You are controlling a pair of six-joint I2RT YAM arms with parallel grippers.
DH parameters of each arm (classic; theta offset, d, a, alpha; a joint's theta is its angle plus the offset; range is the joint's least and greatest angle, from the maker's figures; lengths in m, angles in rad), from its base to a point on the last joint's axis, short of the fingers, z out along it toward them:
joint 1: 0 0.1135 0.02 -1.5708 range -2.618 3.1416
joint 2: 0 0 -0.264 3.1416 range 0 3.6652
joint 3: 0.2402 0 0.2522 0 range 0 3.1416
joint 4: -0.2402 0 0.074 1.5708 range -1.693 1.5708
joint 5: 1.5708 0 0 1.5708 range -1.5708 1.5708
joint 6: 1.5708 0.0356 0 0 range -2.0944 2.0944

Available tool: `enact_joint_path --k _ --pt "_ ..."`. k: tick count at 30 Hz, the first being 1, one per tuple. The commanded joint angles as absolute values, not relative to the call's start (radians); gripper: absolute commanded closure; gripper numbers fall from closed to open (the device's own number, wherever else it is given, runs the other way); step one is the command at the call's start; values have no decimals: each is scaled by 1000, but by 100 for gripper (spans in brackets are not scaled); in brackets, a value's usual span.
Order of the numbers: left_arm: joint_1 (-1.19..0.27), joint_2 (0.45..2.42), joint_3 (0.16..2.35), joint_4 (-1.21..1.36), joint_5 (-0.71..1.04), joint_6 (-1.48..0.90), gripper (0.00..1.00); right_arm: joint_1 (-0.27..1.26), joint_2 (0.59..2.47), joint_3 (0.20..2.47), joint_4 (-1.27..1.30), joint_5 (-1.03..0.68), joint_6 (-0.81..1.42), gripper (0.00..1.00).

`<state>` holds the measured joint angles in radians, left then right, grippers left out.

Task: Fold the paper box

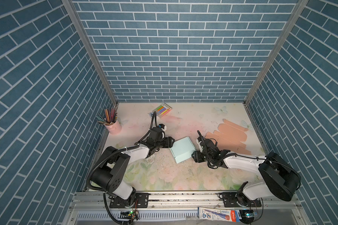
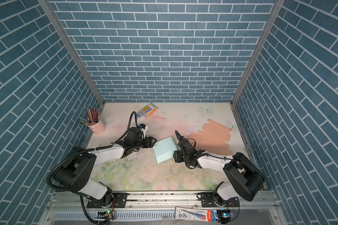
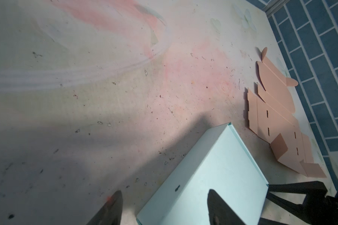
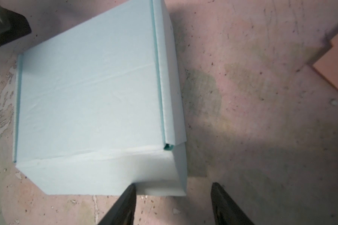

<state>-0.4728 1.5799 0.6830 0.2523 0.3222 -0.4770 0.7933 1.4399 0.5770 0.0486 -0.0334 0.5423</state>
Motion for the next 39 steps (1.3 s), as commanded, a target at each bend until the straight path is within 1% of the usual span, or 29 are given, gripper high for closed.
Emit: enact_joint_path --k 1,6,10,20,28,39 --pt "-470 1601 698 275 431 -463 28 786 1445 599 46 -23 524 38" --pt "-472 1615 641 353 494 -498 29 787 1453 603 50 -20 531 38" --pt "-487 1599 605 381 506 -516 32 785 1460 597 63 -23 535 38" --pt "-560 1591 588 364 472 -528 41 769 1501 620 71 -38 515 38" --pt "-628 1546 541 373 458 -576 47 769 1517 620 87 -60 514 38" --pt "-672 1525 495 411 441 -619 49 829 1557 652 109 -74 524 39"
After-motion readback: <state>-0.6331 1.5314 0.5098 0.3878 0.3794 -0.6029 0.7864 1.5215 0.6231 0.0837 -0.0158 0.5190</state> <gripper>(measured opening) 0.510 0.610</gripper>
